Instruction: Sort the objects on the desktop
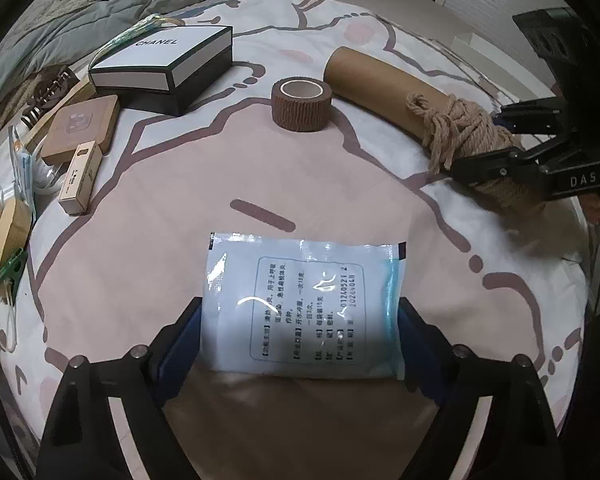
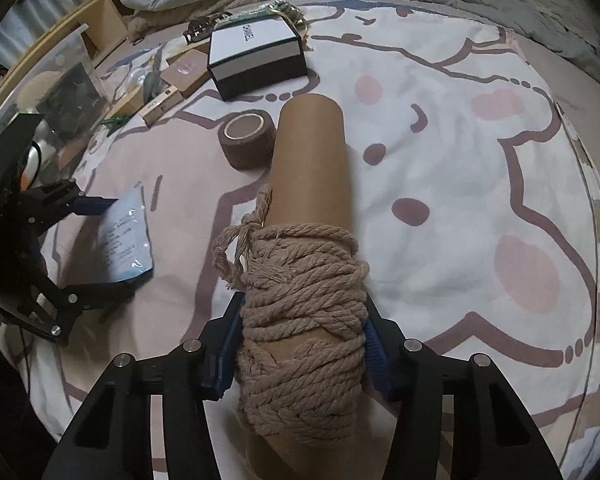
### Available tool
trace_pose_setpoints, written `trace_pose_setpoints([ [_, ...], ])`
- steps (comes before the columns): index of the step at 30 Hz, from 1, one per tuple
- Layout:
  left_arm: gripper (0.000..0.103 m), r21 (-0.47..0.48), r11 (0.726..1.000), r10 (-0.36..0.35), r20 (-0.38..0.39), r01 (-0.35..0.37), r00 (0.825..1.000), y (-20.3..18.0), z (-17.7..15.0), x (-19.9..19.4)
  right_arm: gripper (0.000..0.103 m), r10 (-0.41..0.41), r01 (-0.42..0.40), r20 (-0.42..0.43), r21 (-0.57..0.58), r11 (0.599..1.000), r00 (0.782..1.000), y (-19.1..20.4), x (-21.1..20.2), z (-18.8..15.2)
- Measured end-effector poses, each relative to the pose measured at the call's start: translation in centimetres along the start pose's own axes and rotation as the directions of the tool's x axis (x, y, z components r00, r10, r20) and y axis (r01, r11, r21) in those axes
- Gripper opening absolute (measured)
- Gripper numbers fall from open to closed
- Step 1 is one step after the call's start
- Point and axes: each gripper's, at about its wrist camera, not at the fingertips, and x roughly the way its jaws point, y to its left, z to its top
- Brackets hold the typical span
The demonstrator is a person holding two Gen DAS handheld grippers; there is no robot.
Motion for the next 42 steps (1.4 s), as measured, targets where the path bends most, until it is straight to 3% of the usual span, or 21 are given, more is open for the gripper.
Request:
trace_pose_setpoints([
  [14,0.083,-0.053,0.998,-0.019,0.016,0.020,1.000,0.3,0.4,-1.4,0.054,0.027,-0.028,0.039,0.017,0.999,0.999,0.5,-1.6,0.6],
  [26,0.083,-0.095,0.995,0.036,0.116,-0.025,0.993,0.4,2.1,-6.0,0.054,0.030,-0.036,0.126,0.046,0.998,0.992,0.5,-4.7,2.2],
  [42,0.083,-0.155,0.980,0.164,0.266,-0.126,0.950,-1.0,3.8,-15.2,0.054,0.061,-0.068,0.316,0.011,0.998,0.947,3.2,-12.9,4.4],
])
